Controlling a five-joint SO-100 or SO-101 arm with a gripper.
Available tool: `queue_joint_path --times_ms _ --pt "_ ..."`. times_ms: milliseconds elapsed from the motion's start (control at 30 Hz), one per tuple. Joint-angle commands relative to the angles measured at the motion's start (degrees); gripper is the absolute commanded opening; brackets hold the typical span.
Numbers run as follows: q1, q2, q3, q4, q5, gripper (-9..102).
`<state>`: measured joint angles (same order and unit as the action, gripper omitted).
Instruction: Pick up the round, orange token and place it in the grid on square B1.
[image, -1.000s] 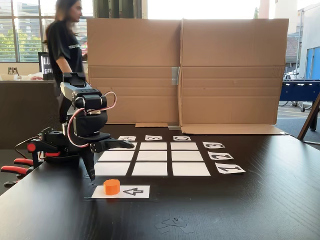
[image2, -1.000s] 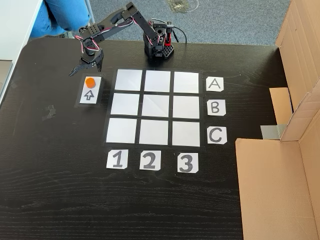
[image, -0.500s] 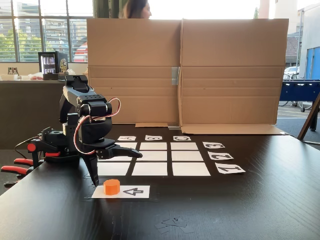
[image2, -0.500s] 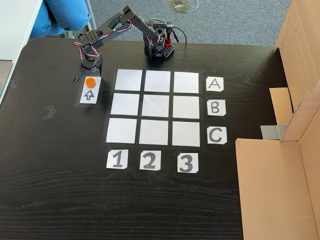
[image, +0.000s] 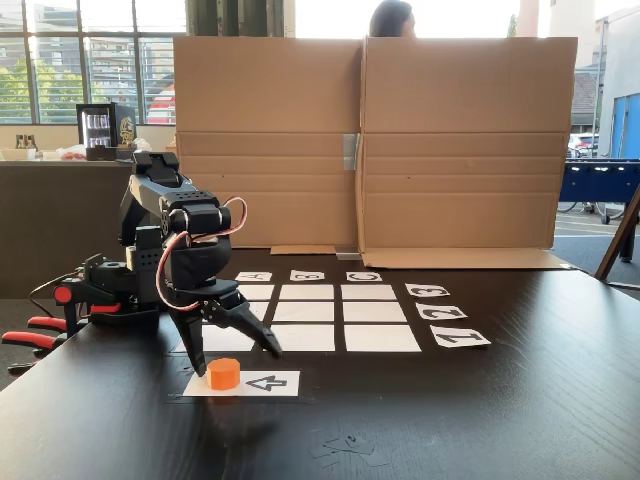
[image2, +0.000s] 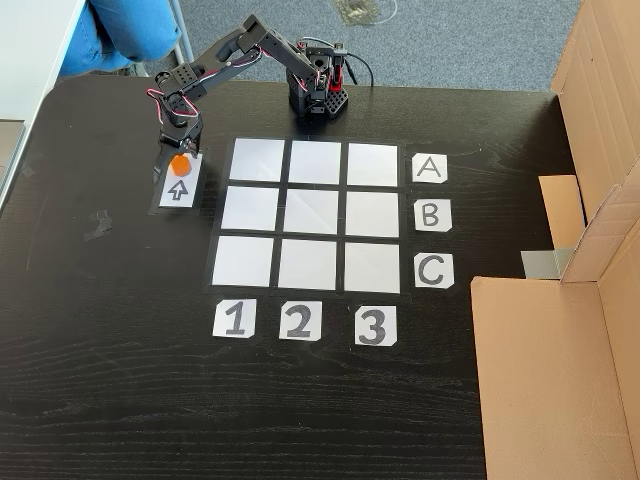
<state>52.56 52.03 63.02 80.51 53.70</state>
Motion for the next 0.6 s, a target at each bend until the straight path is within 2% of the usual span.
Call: queue_joint_path --times_ms 0,100,433,567 --pt "-0.09 1.23 -2.20 -0.79 -0.18 11" --pt "0.44 1.76 -1.67 -0.18 -1.14 0" --pt "1.76 6.59 0.09 -0.97 -1.14 0" --pt "1.76 11.43 1.85 -0.97 -4.48 0"
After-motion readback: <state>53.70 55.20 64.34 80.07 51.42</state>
